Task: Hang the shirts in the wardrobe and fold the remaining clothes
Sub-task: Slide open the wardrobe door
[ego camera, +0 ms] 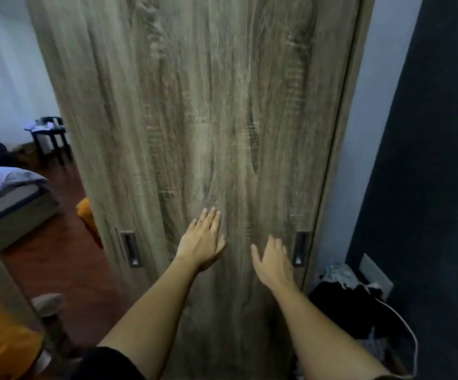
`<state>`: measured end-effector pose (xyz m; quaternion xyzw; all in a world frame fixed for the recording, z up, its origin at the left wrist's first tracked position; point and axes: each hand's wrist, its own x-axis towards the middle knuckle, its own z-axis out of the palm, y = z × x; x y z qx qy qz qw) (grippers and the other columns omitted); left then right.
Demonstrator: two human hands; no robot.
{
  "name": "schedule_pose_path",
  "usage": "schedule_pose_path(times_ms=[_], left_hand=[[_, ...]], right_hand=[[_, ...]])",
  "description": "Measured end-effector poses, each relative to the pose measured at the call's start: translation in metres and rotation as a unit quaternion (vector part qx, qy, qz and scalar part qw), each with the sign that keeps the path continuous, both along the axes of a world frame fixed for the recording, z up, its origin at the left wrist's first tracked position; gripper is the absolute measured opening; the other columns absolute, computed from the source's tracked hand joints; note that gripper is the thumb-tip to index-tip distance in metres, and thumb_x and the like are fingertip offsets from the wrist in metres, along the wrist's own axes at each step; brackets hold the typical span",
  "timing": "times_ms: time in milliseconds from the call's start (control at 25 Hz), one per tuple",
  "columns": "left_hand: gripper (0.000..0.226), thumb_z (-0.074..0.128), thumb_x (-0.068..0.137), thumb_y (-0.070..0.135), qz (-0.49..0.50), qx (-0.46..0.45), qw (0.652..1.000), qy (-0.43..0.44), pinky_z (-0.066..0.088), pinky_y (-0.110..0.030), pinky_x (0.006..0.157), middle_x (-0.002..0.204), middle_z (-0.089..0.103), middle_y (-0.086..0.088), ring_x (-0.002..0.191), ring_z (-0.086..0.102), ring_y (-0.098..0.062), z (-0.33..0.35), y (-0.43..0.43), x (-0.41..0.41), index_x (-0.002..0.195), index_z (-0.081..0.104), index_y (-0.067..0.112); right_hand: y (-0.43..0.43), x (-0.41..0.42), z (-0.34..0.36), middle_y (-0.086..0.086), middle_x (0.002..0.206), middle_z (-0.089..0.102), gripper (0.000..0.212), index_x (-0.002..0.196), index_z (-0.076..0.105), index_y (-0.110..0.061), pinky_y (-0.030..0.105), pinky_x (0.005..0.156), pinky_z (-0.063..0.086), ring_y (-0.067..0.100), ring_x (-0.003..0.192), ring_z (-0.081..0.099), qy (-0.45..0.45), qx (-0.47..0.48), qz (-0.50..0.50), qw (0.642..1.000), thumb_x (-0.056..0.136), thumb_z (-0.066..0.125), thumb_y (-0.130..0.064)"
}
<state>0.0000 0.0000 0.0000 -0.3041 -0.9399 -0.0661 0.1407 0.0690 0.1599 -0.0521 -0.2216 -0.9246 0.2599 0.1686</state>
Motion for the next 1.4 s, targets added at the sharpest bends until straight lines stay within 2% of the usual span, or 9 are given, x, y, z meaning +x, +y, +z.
schedule_pose_path(times_ms=[200, 360, 440, 600, 720, 920, 1040, 1200, 1400], left_hand=[[0.065, 0.015, 0.095, 0.044, -0.074, -0.015, 0.995, 0.069, 0.002, -0.034, 0.117, 0.159, 0.0, -0.006, 0.146, -0.005, -0.019, -0.013, 0.074, -0.019, 0.15, 0.004, 0.011], [0.062, 0.03, 0.09, 0.04, -0.1, 0.021, 0.973, 0.207, 0.034, -0.042, 0.108, 0.149, 0.037, -0.012, 0.138, 0.033, -0.025, -0.021, 0.122, -0.042, 0.141, 0.038, 0.006], [0.062, 0.033, 0.088, 0.041, -0.098, 0.025, 0.962, 0.253, 0.035, -0.041, 0.107, 0.146, 0.041, -0.01, 0.136, 0.038, -0.025, -0.026, 0.136, -0.054, 0.139, 0.042, 0.007], [0.064, 0.034, 0.09, 0.042, -0.085, 0.037, 0.947, 0.307, 0.013, -0.038, 0.114, 0.152, 0.027, -0.005, 0.145, 0.01, -0.018, -0.035, 0.156, -0.081, 0.145, 0.026, 0.012], [0.066, 0.034, 0.09, 0.045, -0.071, 0.042, 0.946, 0.315, 0.012, -0.039, 0.113, 0.153, 0.016, -0.002, 0.145, -0.014, -0.014, -0.045, 0.163, -0.099, 0.146, 0.021, 0.013], [0.07, 0.038, 0.093, 0.042, -0.074, 0.046, 0.933, 0.35, 0.01, -0.041, 0.114, 0.158, 0.002, -0.002, 0.145, -0.015, -0.018, -0.058, 0.168, -0.111, 0.149, 0.009, 0.013], [0.07, 0.038, 0.094, 0.041, -0.072, 0.047, 0.926, 0.366, 0.008, -0.04, 0.114, 0.158, 0.007, -0.004, 0.145, -0.014, -0.019, -0.06, 0.164, -0.114, 0.15, 0.007, 0.013], [0.075, 0.036, 0.095, 0.042, -0.065, 0.051, 0.923, 0.375, 0.006, -0.04, 0.114, 0.157, -0.02, -0.007, 0.145, -0.016, -0.019, -0.063, 0.145, -0.121, 0.149, -0.004, 0.011], [0.073, 0.039, 0.094, 0.042, -0.06, 0.05, 0.919, 0.386, 0.009, -0.04, 0.114, 0.156, 0.012, -0.006, 0.145, -0.013, -0.019, -0.064, 0.105, -0.139, 0.15, 0.002, 0.011]], right_hand=[[0.054, -0.017, -0.033, 0.018, 0.14, 0.037, 0.062, 0.142, 0.026, -0.001, 0.036, 0.101, 0.036, 0.032, 0.128, 0.037, -0.038, -0.046, -0.079, 0.995, 0.097, 0.037, -0.042], [0.089, -0.04, -0.05, 0.02, 0.141, 0.035, 0.066, 0.143, 0.021, 0.002, 0.036, 0.099, 0.039, 0.032, 0.127, 0.039, -0.054, -0.071, -0.103, 0.991, 0.096, 0.042, -0.039], [0.098, -0.049, -0.056, 0.02, 0.143, 0.033, 0.068, 0.144, 0.018, 0.003, 0.036, 0.1, 0.038, 0.032, 0.128, 0.039, -0.067, -0.066, -0.102, 0.99, 0.095, 0.043, -0.039], [0.111, -0.07, -0.063, 0.019, 0.141, 0.034, 0.071, 0.144, 0.016, 0.002, 0.037, 0.096, 0.042, 0.031, 0.125, 0.042, -0.072, -0.064, -0.113, 0.989, 0.094, 0.044, -0.041], [0.114, -0.08, -0.065, 0.018, 0.134, 0.043, 0.065, 0.137, 0.026, 0.0, 0.036, 0.088, 0.046, 0.031, 0.119, 0.05, -0.069, -0.08, -0.133, 0.985, 0.093, 0.048, -0.042], [0.117, -0.089, -0.068, 0.015, 0.123, 0.048, 0.057, 0.126, 0.032, -0.004, 0.033, 0.072, 0.05, 0.028, 0.102, 0.061, -0.096, -0.044, -0.145, 0.984, 0.092, 0.05, -0.045], [0.113, -0.09, -0.068, 0.015, 0.12, 0.049, 0.056, 0.124, 0.033, -0.003, 0.031, 0.067, 0.05, 0.026, 0.096, 0.064, -0.096, -0.016, -0.156, 0.983, 0.091, 0.05, -0.046], [0.094, -0.093, -0.07, 0.013, 0.117, 0.051, 0.054, 0.12, 0.036, -0.004, 0.028, 0.062, 0.049, 0.024, 0.093, 0.065, -0.088, 0.019, -0.149, 0.985, 0.091, 0.049, -0.048], [0.053, -0.109, -0.071, 0.013, 0.118, 0.051, 0.053, 0.118, 0.037, -0.006, 0.03, 0.066, 0.052, 0.025, 0.096, 0.064, -0.071, 0.013, -0.144, 0.987, 0.089, 0.052, -0.048]])
